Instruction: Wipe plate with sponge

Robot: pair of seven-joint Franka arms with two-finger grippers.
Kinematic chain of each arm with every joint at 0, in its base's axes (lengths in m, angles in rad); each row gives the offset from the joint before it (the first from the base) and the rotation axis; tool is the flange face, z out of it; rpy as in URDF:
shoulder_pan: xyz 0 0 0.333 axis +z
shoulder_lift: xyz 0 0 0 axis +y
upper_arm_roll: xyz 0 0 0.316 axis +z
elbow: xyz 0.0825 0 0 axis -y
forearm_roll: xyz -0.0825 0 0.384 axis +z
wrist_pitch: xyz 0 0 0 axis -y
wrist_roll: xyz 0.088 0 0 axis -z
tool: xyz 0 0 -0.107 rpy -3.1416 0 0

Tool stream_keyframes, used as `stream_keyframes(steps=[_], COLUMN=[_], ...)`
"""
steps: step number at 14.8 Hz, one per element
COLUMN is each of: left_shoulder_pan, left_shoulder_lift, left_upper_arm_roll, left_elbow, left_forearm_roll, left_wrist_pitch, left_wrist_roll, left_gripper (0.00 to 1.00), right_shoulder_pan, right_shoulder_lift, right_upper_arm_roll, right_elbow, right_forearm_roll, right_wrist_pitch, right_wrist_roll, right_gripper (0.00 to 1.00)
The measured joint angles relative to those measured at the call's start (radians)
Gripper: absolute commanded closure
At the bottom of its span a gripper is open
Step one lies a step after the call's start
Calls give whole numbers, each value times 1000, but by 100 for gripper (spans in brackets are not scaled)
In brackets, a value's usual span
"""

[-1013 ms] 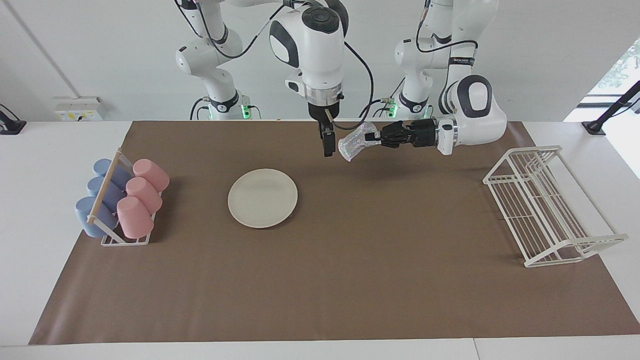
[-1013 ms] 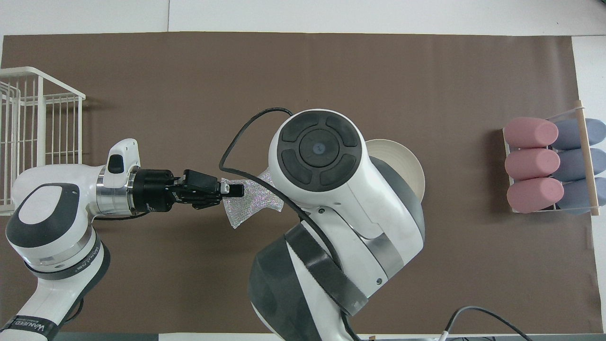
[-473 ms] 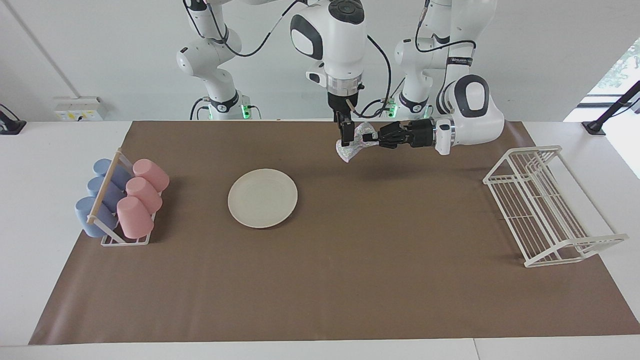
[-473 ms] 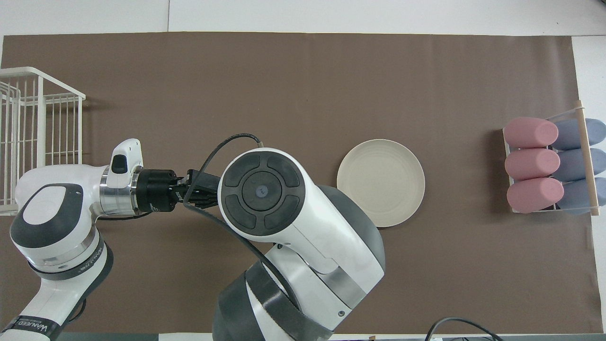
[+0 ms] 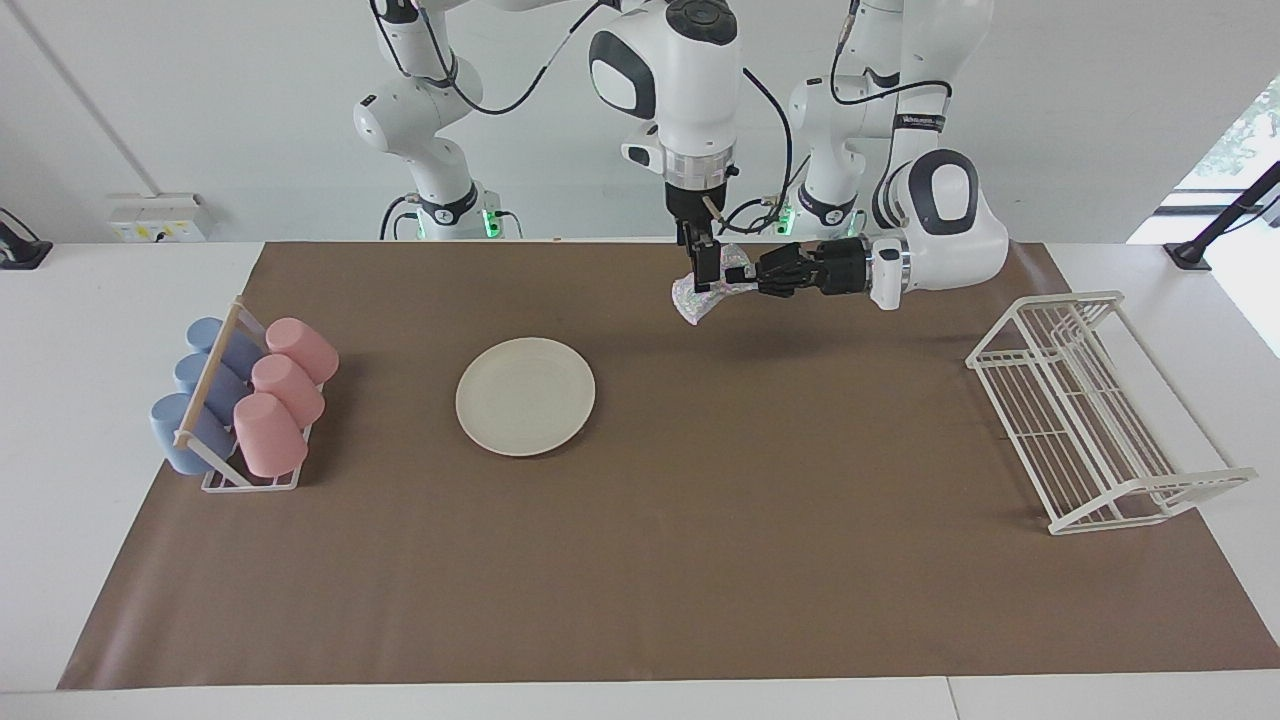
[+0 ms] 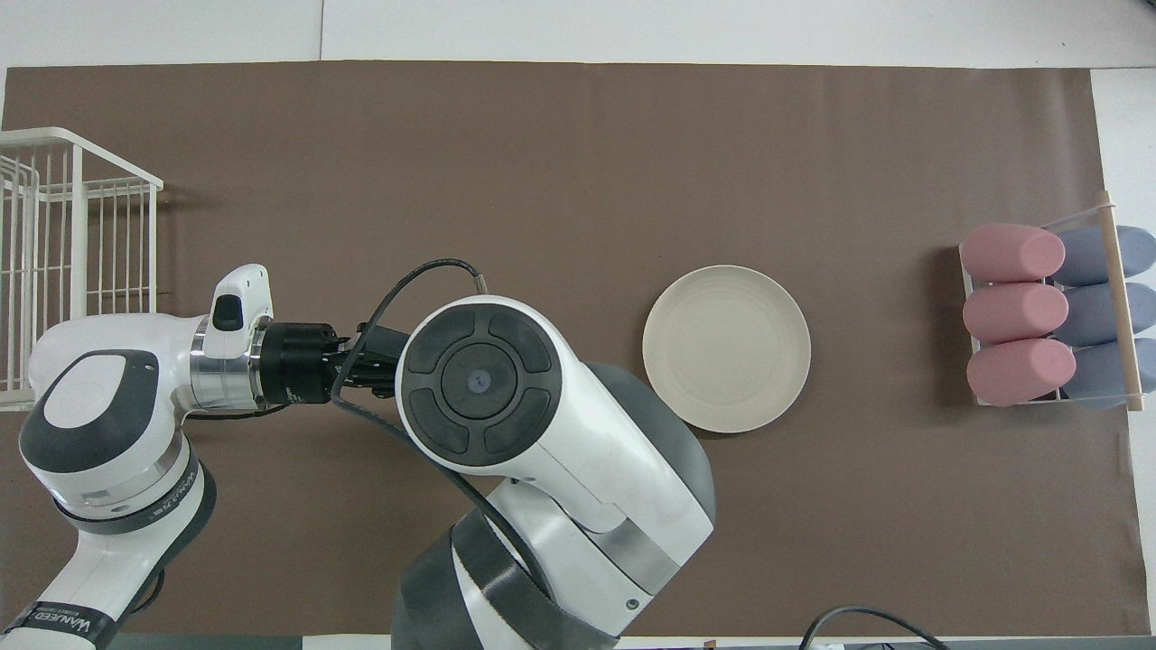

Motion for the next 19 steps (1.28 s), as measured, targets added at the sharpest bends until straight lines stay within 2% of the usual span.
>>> stream_keyframes(steps=[11, 13, 14, 16, 17, 19], left_shoulder_pan=[0, 0, 0, 0, 0, 0], left_shoulder_lift=[0, 0, 0, 0, 0, 0], left_upper_arm_roll=[0, 0, 0, 0, 0, 1], left_elbow=[0, 0, 0, 0, 0, 0], left_forearm_roll=[0, 0, 0, 0, 0, 0], left_wrist_pitch=[0, 0, 0, 0, 0, 0], left_wrist_roll=[0, 0, 0, 0, 0, 0], left_gripper=[100, 100, 100, 100, 100, 100], right_shoulder_pan=[-1, -1, -1, -1, -1, -1], right_shoulder_lift=[19, 19, 19, 19, 19, 19], right_upper_arm_roll=[-7, -7, -7, -7, -7, -7], right_elbow=[-3, -13, -16, -18, -19, -20], right_forearm_roll=[-1, -1, -1, -1, -1, 3], right_wrist_pitch=[120, 133, 136, 136, 136, 136], right_wrist_roll=[16, 16, 16, 16, 16, 17], right_gripper=[0, 17, 33, 45, 46, 60])
